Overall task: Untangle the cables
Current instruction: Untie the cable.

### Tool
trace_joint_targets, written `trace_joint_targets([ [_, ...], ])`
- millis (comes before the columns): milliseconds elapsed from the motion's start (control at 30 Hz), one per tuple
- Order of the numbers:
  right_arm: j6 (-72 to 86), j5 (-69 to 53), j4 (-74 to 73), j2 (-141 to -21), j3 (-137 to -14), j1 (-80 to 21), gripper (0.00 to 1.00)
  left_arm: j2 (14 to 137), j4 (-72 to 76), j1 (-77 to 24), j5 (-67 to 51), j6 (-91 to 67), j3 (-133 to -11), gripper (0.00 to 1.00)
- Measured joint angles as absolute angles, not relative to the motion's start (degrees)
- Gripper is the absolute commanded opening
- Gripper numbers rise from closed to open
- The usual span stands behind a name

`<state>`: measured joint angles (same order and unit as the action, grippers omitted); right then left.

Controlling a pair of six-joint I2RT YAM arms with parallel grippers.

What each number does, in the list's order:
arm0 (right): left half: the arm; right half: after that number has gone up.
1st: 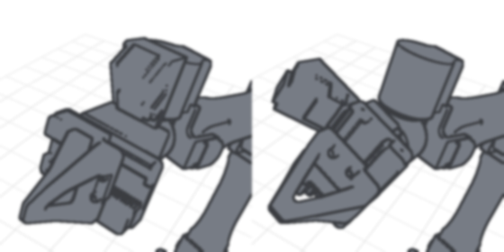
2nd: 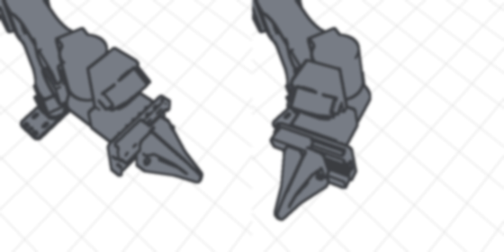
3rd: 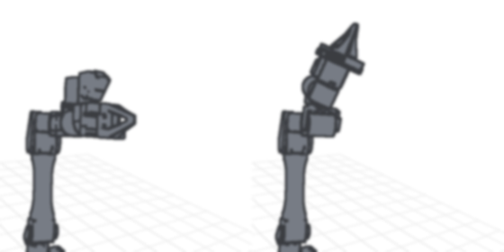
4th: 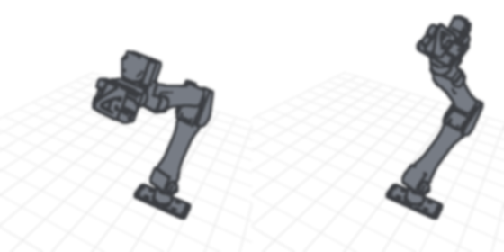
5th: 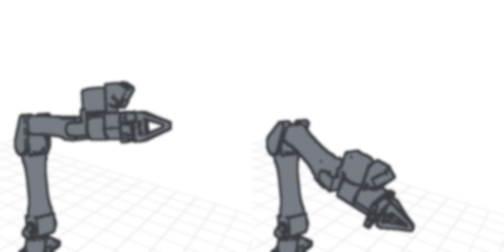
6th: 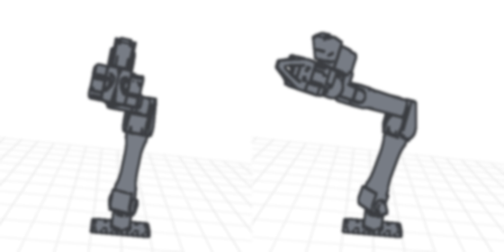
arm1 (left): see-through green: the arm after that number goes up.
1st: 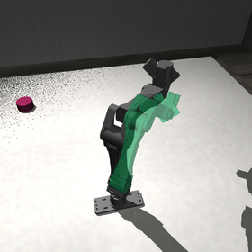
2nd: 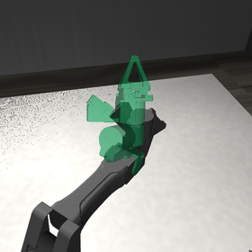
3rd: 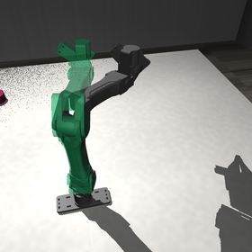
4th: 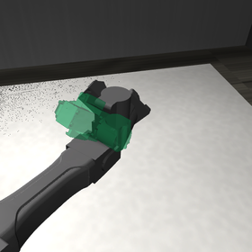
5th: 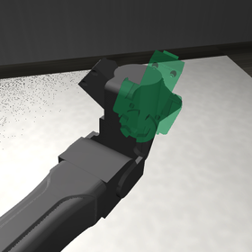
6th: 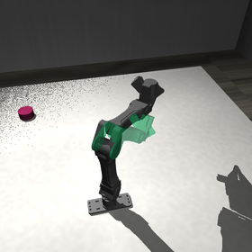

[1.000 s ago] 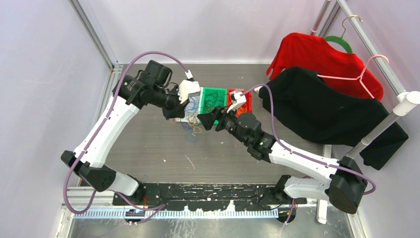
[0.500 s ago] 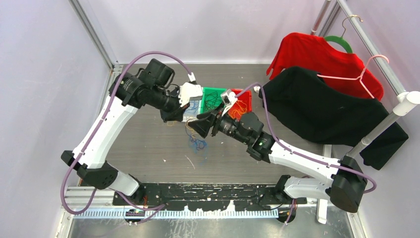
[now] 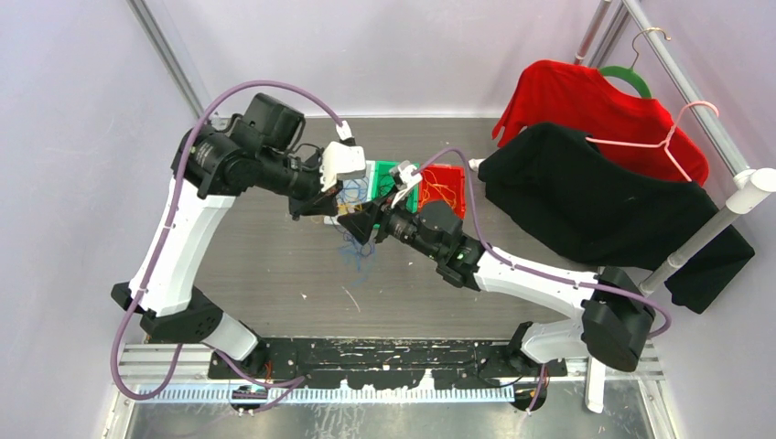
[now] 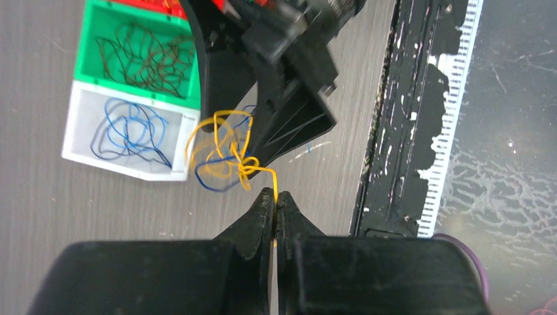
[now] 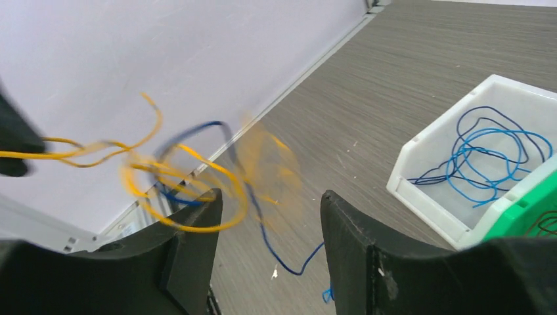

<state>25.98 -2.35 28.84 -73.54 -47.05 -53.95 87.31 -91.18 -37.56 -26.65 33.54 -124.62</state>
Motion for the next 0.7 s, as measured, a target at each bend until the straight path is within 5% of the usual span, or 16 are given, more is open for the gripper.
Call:
trace_joint_targets([
  [333,26.9,2.5,41.0,-81.1,-42.8,-55.9,0.63,88.3,-91.2,-37.7,-29.5,34.0,-132.7,0.00],
  [700,31.5,2.5,46.3,-82.7,-36.2,-58.5,0.47,86.1,-87.3,-37.8,-21.3,34.6,-127.3,0.00],
])
